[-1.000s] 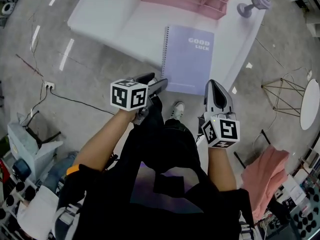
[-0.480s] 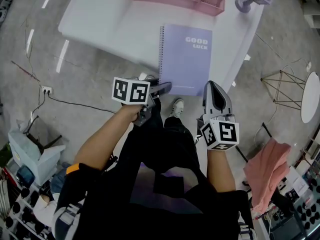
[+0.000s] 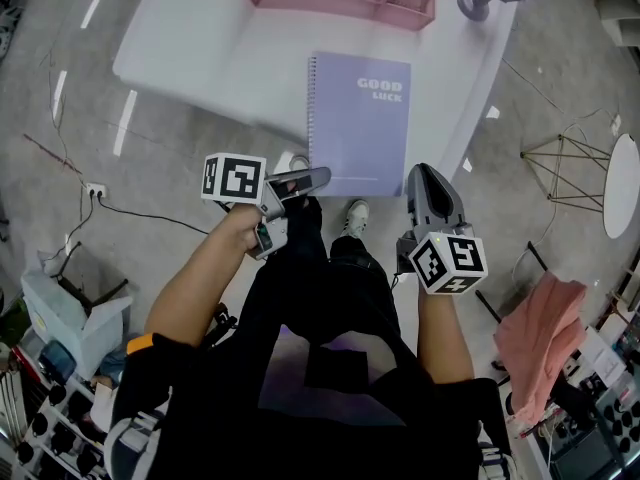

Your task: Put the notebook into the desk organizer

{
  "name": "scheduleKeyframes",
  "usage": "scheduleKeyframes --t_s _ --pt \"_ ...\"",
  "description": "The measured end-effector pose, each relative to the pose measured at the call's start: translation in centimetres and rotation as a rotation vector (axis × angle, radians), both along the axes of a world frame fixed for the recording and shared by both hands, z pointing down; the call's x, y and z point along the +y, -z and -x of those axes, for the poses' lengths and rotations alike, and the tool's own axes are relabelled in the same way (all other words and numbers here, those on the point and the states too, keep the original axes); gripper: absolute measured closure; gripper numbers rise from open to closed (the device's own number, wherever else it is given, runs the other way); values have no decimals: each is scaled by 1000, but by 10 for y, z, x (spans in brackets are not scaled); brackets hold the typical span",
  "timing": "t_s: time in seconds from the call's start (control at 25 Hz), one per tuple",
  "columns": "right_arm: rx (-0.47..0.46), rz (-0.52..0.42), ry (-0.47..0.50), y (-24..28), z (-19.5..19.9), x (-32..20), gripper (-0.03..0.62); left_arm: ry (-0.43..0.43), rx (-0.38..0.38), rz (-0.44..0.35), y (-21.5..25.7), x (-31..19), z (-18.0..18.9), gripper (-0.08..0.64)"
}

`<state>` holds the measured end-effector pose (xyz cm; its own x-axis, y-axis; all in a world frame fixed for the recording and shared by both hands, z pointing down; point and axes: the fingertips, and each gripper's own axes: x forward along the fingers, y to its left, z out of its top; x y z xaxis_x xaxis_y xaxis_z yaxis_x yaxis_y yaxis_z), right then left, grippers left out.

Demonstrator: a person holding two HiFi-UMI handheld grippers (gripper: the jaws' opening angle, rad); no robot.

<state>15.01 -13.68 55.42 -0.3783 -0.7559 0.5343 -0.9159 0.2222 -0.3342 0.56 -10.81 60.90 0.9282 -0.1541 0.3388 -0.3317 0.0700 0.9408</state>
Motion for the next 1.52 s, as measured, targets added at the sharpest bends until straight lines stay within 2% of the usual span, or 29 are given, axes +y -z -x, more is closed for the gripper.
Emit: scheduleKeyframes --t_s 0.16,0.32,0.52,0.64,0.84,0.88,0.96,1.04,1.2,1.32,1.52 --pt "-121 100 -1 -15 -1 5 448 63 140 113 20 5 7 522" --pt "-256 218 0 -34 5 17 395 74 176 130 27 6 15 522" --pt "-502 346 -45 -49 17 32 346 78 228 154 36 8 20 522" --pt "-699 375 -37 -48 32 33 330 68 245 153 39 10 24 522" --pt "-927 467 -71 -63 41 37 332 56 237 154 34 12 26 522" --pt "-948 474 -83 -64 42 36 371 50 222 152 31 12 26 523" --pt "-917 459 -88 -63 42 34 495 22 165 124 26 13 27 522" --pt "-863 422 -61 -55 46 31 531 -20 94 72 22 14 29 522" --pt "-773 369 -29 -40 50 29 546 -67 3 -25 24 13 30 522" --pt "-696 376 -47 -38 42 31 548 -59 -26 -62 29 10 28 522" --pt "-650 311 1 -9 44 28 548 -34 -61 -131 49 10 28 520"
